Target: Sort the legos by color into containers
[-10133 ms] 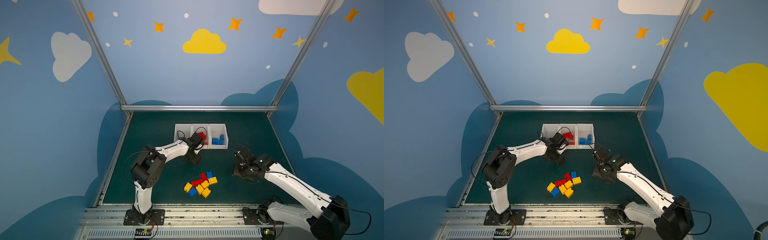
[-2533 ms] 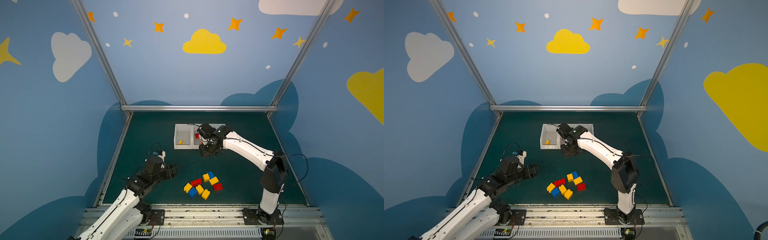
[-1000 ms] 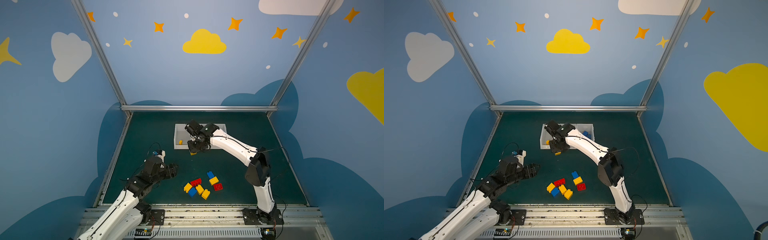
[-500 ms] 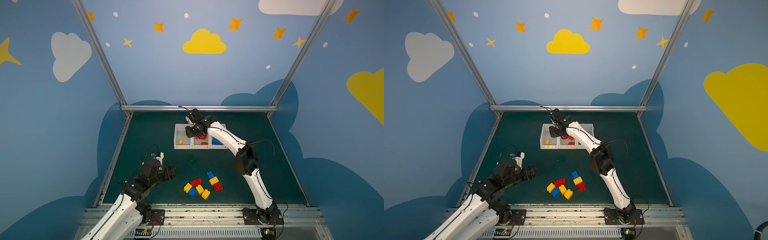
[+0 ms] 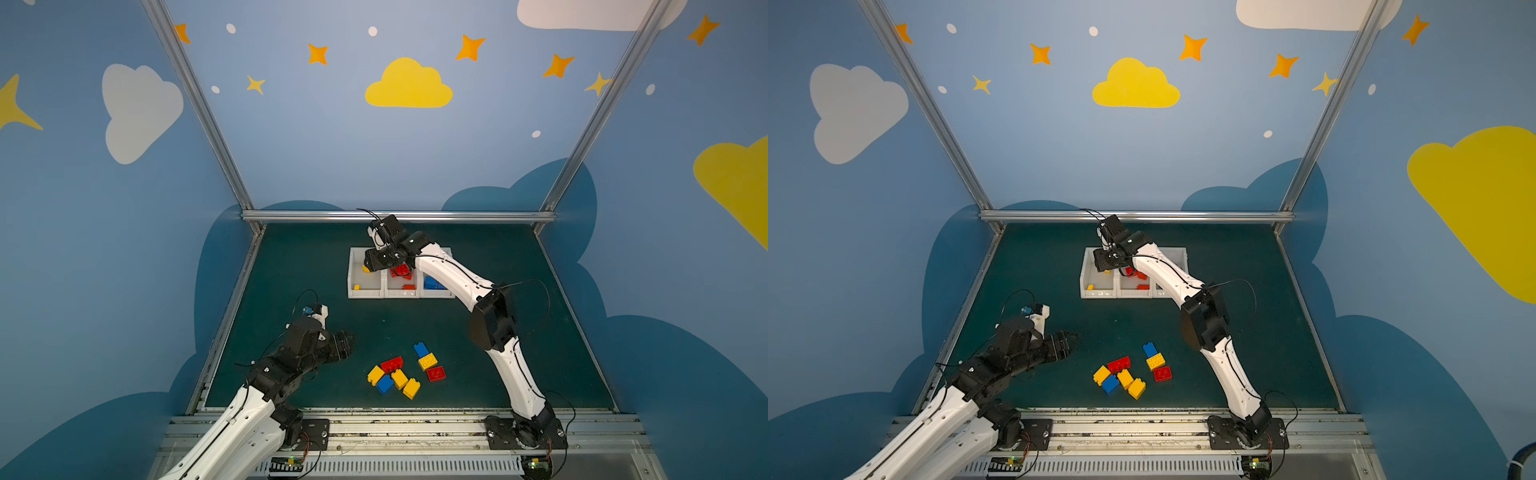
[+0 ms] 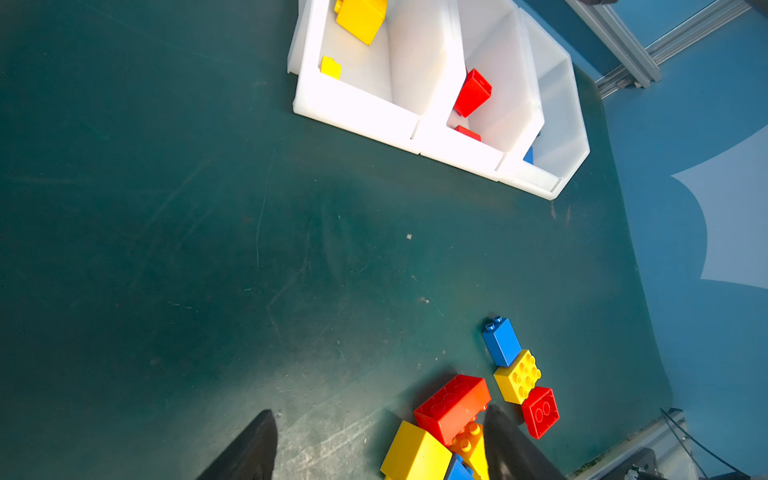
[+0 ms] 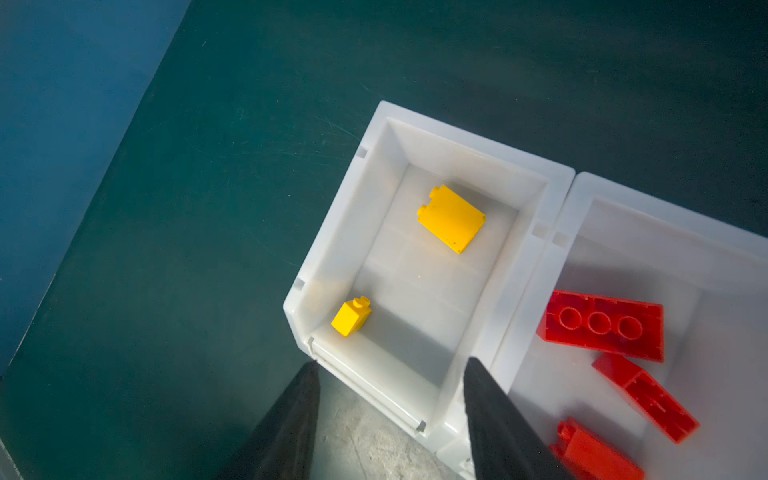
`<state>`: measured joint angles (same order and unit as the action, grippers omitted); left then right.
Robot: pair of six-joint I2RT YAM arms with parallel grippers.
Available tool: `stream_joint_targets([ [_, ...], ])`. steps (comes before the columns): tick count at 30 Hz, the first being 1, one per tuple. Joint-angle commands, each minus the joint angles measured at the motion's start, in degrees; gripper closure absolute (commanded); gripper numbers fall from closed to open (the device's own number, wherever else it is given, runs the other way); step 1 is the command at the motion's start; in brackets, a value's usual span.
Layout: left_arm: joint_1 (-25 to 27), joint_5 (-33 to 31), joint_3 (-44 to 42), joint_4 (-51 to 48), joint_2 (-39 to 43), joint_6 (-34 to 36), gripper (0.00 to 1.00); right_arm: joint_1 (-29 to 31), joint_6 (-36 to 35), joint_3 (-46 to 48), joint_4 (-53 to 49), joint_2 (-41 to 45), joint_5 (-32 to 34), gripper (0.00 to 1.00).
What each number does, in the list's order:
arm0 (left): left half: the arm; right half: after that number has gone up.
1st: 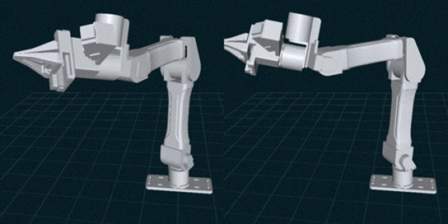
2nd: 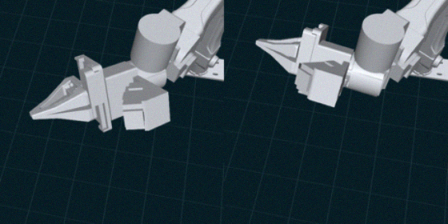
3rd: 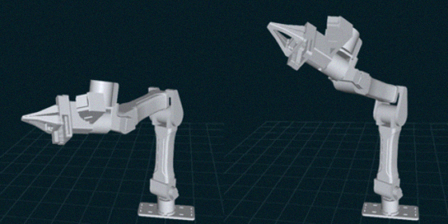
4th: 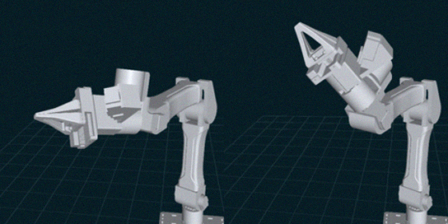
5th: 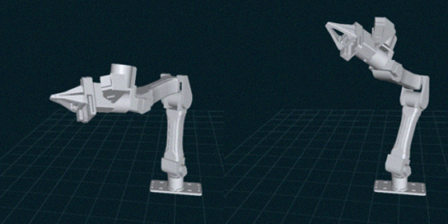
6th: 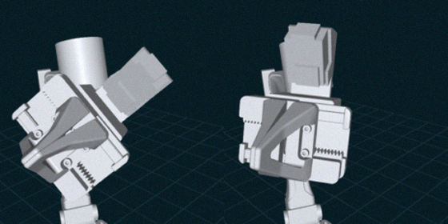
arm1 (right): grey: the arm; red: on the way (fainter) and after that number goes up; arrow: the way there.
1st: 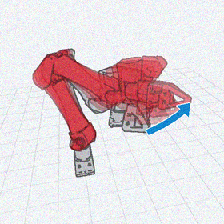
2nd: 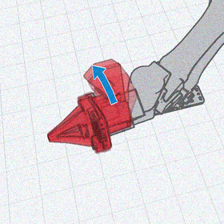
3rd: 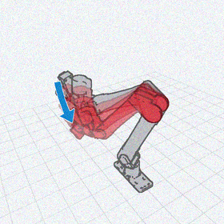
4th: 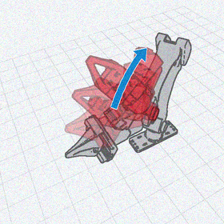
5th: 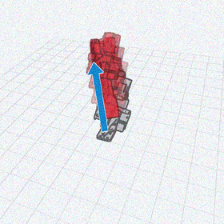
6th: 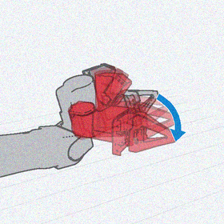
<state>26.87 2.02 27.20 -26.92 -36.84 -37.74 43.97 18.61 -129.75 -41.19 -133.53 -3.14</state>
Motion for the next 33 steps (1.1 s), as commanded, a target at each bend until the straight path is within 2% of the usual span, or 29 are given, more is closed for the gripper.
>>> stream_joint_targets([
  [1,-0.24,1.14,-0.31,0.46,-0.27,0.84,0.22,-0.27,-0.07,2.68,1.9,6.23,-0.38,0.44],
  [5,-0.24,2.35,0.31,1.14,-1.75,2.14,0.22,-0.44,1.15,8.53,2.65,11.56,0.64,0.44],
  [11,1.02,4.31,3.29,0.97,-6.54,6.38,0.22,-1.22,3.43,22.24,-0.15,22.91,4.81,0.44],
  [18,8.95,1.55,8.24,0.87,-15.08,12.7,0.22,-2.99,5.91,42.5,-1.56,38.37,9.17,0.44],
  [24,15.07,1.69,13.13,1.89,-25.91,16.41,0.25,-4.29,13.76,62.33,0.14,52.95,10.32,0.43],
  [29,19.73,1.58,18.08,1.2,-35.09,20.78,0.27,-4.5,18.91,72.83,0.93,62.02,12.4,0.43],
  [33,22.01,1.15,22.14,-1.04,-41.83,21.42,0.29,-4.61,21.76,78.51,1.61,67.97,14.16,0.43],
])
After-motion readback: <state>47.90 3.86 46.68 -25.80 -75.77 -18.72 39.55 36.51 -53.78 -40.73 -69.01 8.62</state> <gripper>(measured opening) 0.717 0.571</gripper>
